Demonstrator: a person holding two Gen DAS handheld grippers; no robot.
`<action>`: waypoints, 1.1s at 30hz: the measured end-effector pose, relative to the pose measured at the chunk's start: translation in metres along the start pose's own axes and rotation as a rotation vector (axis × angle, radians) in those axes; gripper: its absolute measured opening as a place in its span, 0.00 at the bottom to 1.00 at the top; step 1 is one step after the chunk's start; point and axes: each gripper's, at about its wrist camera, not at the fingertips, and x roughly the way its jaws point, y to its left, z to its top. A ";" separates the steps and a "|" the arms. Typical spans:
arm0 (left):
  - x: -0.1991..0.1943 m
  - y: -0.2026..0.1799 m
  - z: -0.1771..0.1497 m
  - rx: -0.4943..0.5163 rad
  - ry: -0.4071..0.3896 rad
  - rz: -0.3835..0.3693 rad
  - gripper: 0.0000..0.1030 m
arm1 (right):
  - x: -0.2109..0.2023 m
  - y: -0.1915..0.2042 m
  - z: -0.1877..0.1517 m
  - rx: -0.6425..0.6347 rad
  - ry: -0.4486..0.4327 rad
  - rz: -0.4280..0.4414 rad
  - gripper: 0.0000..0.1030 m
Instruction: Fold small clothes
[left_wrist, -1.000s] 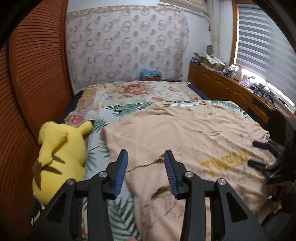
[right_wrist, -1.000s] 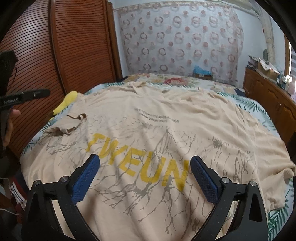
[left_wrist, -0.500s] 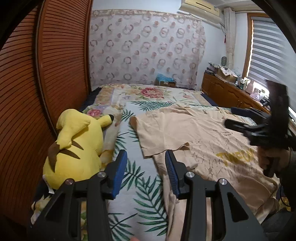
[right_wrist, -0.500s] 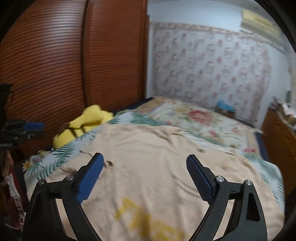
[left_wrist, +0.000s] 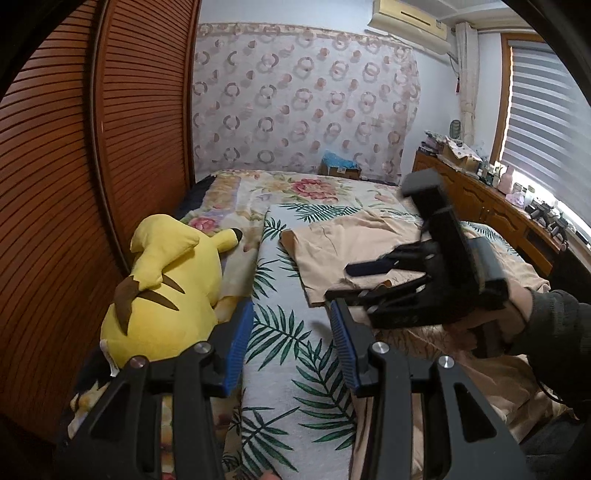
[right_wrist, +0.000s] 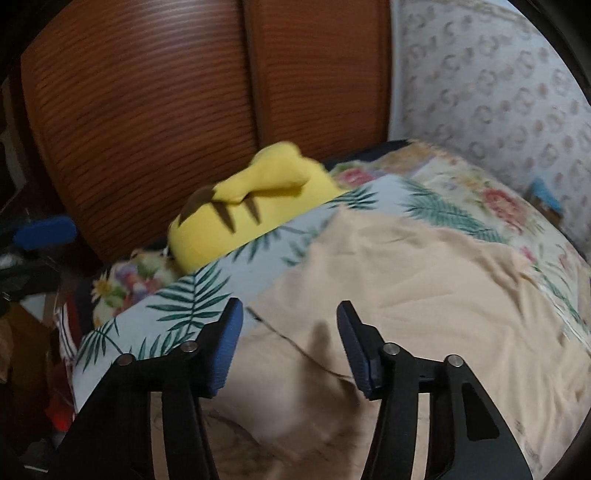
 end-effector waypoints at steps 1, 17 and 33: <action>-0.001 0.001 0.000 -0.003 -0.002 0.001 0.41 | 0.007 0.004 0.001 -0.018 0.018 0.003 0.49; 0.008 0.002 -0.008 -0.018 0.011 -0.013 0.41 | 0.013 -0.013 0.009 -0.021 0.021 -0.068 0.03; 0.036 -0.024 -0.004 0.023 0.047 -0.052 0.41 | -0.031 -0.103 0.017 0.218 -0.045 -0.267 0.29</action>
